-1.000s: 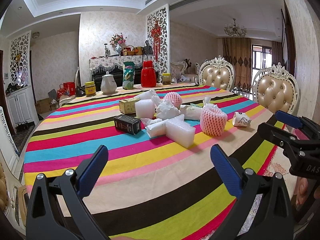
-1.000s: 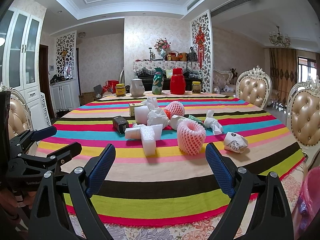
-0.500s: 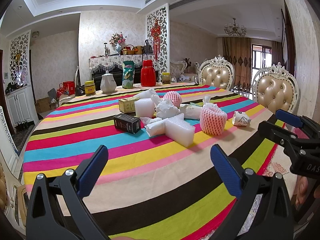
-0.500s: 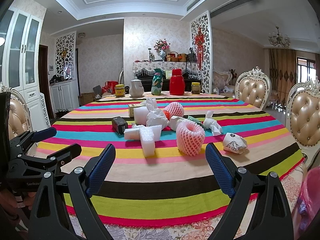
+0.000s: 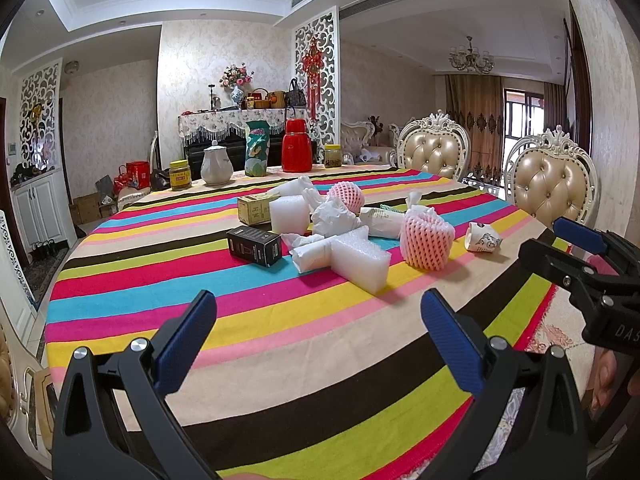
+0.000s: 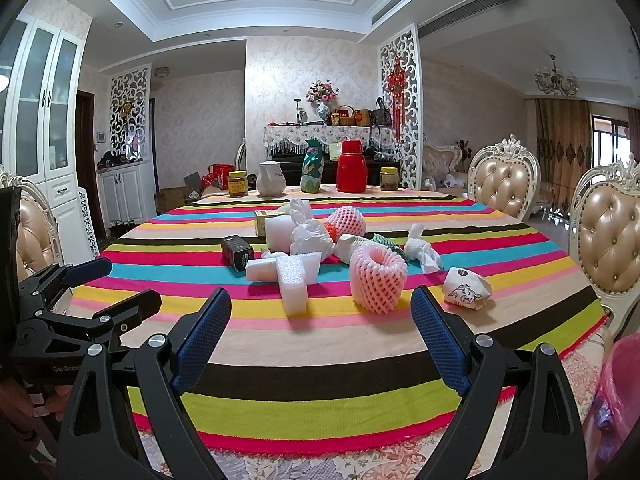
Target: Collect trash
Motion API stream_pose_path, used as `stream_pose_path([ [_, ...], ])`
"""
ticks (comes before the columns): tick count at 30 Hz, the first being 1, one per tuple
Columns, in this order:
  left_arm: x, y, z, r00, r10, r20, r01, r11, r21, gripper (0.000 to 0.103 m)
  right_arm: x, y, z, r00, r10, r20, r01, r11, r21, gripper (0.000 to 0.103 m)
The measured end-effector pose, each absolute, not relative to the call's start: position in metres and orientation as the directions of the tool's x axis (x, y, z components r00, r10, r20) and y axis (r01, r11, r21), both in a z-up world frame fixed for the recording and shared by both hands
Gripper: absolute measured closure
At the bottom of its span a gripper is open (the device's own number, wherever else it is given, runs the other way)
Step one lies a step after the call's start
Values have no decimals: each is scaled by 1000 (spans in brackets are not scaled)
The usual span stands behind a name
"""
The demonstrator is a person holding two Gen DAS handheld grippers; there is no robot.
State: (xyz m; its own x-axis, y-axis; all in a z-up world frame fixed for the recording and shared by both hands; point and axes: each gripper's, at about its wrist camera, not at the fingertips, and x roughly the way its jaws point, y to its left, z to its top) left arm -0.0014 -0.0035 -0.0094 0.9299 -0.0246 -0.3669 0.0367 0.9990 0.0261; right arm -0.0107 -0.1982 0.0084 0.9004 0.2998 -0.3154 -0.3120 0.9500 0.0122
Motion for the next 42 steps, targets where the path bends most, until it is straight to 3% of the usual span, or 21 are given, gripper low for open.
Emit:
stream_pose_path([
  [25,8,7,-13,917,-24,-398,38,999,28,4,-1,-201,8,906,251,-342,-275,961,-23,17],
  [33,67,29,-28,847,63,-528,-22,996,83,4,68,-205,-1,866,174,-469,-231,971,-68,17],
  [42,137,31,-52,733,32,-679,-19,999,26,5,191,-213,-36,721,222,-656,-211,973,98,17],
])
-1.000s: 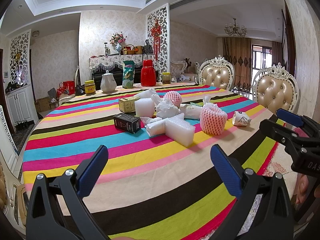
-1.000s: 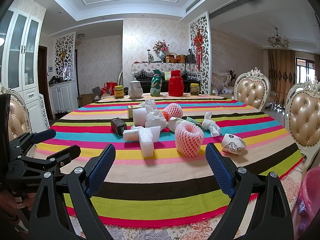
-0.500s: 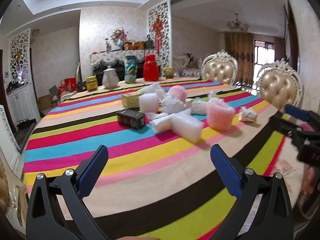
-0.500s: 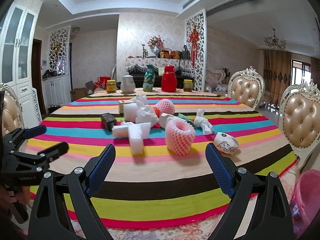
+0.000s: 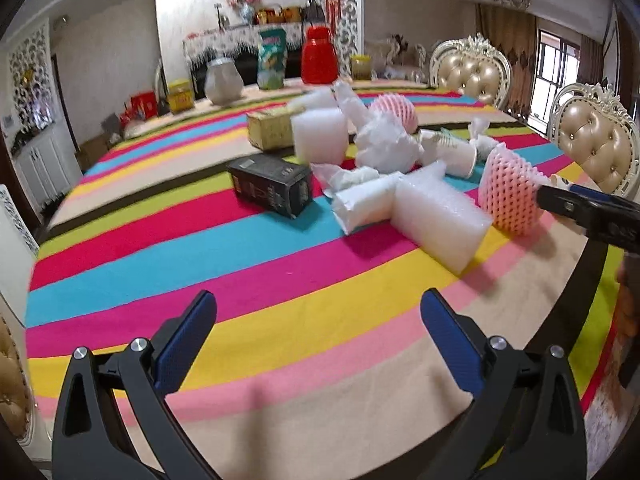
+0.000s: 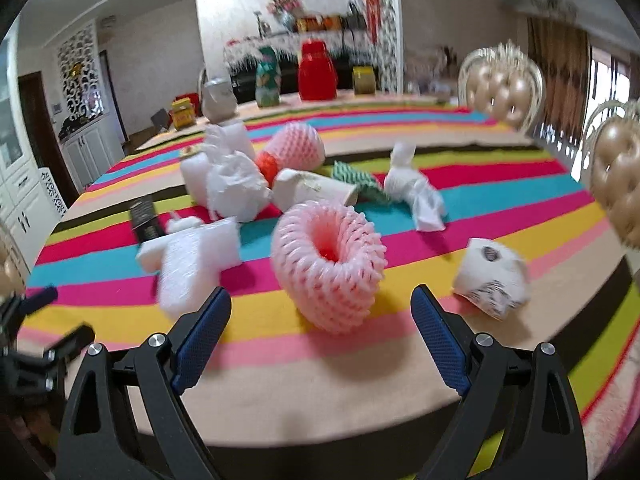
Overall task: Collect trash
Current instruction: 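Grasp the pink foam fruit net with the right gripper while the left grasps a white foam block, then carry the pink net and white foam block over the pink bin with both grippers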
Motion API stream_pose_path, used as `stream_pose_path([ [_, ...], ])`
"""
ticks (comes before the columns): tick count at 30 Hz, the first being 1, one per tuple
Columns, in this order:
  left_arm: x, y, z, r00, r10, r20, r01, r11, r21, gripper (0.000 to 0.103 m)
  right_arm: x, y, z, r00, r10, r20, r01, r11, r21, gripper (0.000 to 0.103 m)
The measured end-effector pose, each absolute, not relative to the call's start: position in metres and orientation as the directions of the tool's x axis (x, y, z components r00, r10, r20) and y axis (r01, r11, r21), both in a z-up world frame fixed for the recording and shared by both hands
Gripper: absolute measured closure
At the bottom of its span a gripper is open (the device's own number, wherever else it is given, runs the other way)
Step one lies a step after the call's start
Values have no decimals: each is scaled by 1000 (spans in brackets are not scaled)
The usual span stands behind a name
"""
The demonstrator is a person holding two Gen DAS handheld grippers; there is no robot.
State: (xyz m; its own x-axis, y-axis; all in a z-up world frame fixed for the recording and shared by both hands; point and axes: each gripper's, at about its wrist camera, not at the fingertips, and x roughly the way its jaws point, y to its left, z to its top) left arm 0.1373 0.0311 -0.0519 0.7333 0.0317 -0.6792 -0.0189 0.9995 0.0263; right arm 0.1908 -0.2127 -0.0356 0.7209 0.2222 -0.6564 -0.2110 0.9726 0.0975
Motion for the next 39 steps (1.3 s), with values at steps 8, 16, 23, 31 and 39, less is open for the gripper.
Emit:
stream_pose_path([
  [8,169,4,-65,656,-75,-751,62,997,-45,5,238,-205,-53,645,271,-714,-250,958,138,32],
  [16,183,-26,-65,650,-136,-748,94,991,-99,5,225,-225,-39,703,322,-634,-278,945,171,60],
  [23,217,-54,-69,651,-92,-754,60,996,-70,23,198,-254,-16,760,322,-565,-263,947,186,60],
  [31,232,-55,-71,641,-121,-758,52,992,-114,66,166,-276,-17,777,297,-556,-238,955,177,59],
  [39,197,-65,-62,681,-154,-716,127,988,-92,67,131,-284,-29,789,245,-564,-199,970,142,59],
])
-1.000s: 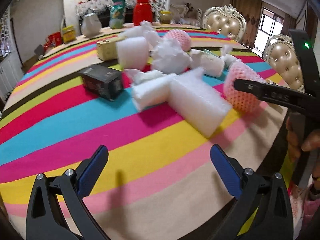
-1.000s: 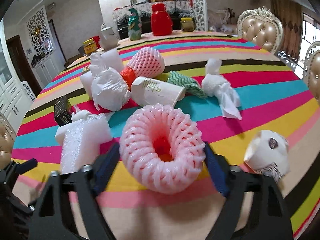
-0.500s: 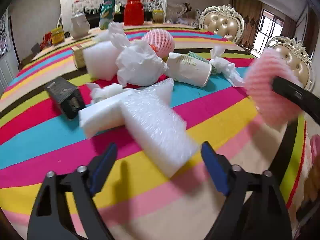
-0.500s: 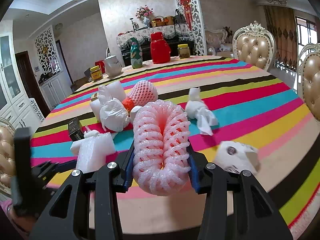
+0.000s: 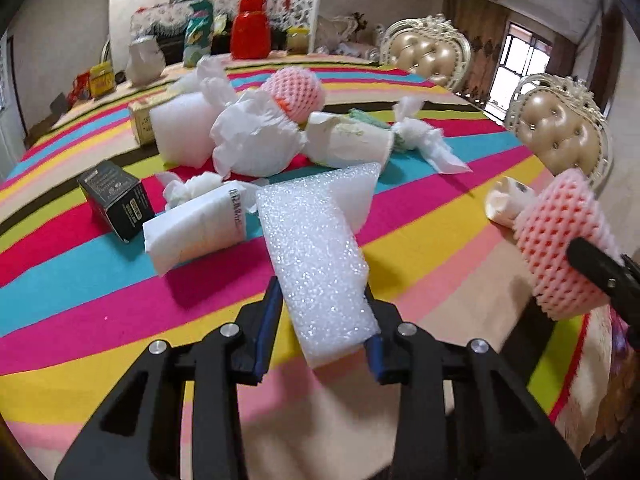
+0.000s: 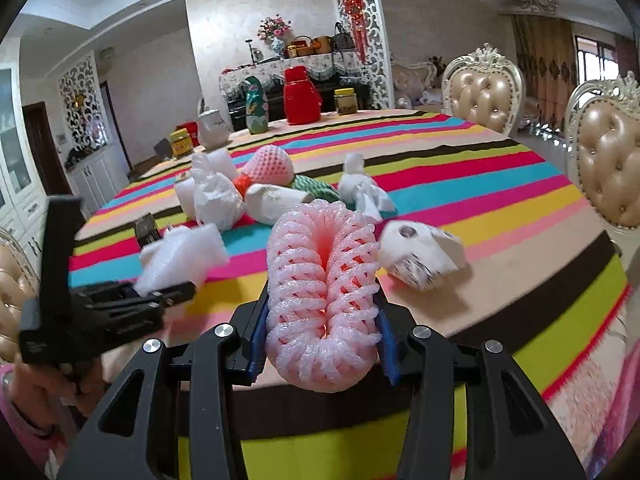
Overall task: Collect trash
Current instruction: 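Carry the pink net and white foam block over the pink bin with both grippers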
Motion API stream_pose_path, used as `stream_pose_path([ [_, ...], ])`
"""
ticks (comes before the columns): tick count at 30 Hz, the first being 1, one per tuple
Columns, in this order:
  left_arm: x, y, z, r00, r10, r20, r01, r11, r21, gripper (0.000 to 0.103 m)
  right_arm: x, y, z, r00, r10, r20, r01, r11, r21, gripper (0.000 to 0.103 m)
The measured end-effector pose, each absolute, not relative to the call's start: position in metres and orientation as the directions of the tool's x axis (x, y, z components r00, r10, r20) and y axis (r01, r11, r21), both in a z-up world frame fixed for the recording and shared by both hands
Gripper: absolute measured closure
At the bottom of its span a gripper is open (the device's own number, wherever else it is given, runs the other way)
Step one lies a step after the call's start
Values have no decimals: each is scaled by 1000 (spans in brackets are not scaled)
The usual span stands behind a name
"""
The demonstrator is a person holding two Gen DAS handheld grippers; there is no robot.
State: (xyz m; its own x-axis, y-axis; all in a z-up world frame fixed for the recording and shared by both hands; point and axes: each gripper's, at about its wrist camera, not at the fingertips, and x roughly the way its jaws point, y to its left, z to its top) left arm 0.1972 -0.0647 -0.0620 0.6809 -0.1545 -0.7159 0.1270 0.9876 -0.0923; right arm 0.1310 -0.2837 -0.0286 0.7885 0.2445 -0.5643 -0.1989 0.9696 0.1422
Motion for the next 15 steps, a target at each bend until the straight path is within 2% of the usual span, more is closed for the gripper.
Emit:
stream_pose_path([
  [15,135,-126,-28,736,-296,-609,325,943,-66,67,55,-336,-27,833,138,-536,-82,989,126,59],
])
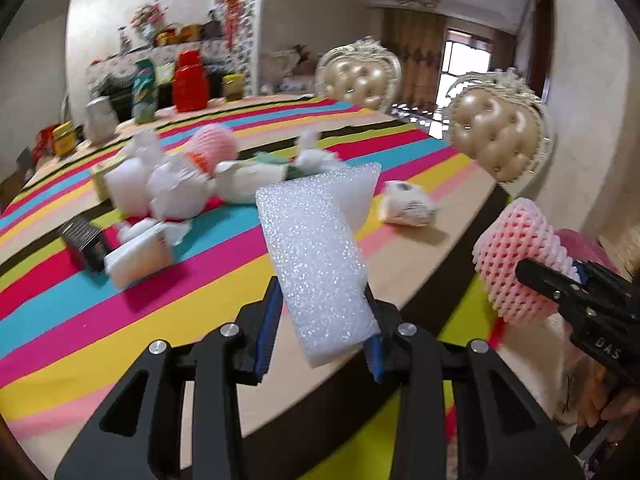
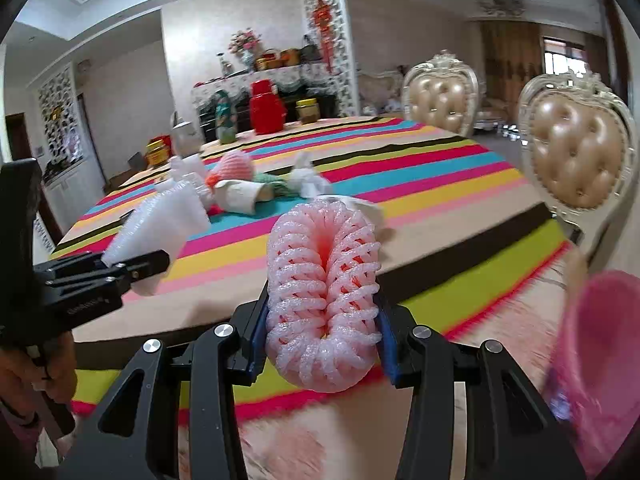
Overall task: Collect trash
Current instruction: 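Carry the pink net and white foam block over the pink bin with both grippers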
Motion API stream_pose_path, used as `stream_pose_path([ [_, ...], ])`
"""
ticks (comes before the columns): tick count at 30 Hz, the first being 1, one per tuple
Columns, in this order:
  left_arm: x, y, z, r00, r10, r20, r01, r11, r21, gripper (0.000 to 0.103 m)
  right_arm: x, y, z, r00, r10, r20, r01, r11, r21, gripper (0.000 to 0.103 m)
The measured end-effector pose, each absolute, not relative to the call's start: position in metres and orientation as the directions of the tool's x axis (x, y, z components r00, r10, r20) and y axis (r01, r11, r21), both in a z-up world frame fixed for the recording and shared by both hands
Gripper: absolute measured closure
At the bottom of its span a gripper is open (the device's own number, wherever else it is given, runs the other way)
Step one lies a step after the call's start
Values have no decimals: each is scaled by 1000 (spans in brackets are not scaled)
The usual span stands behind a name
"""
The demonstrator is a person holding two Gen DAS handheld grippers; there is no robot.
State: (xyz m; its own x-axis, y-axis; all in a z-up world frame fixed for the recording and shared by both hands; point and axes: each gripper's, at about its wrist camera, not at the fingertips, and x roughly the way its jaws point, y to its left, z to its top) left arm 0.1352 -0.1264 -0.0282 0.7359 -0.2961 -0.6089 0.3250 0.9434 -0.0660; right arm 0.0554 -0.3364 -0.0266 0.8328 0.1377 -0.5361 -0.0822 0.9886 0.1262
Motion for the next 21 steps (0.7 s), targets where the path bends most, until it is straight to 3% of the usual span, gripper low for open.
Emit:
stream_pose_path([
  [21,100,-326,-12,545,-605,-580,705,705,-72,67,-40,-501,-24,848,-206,-489,308,942,136,59],
])
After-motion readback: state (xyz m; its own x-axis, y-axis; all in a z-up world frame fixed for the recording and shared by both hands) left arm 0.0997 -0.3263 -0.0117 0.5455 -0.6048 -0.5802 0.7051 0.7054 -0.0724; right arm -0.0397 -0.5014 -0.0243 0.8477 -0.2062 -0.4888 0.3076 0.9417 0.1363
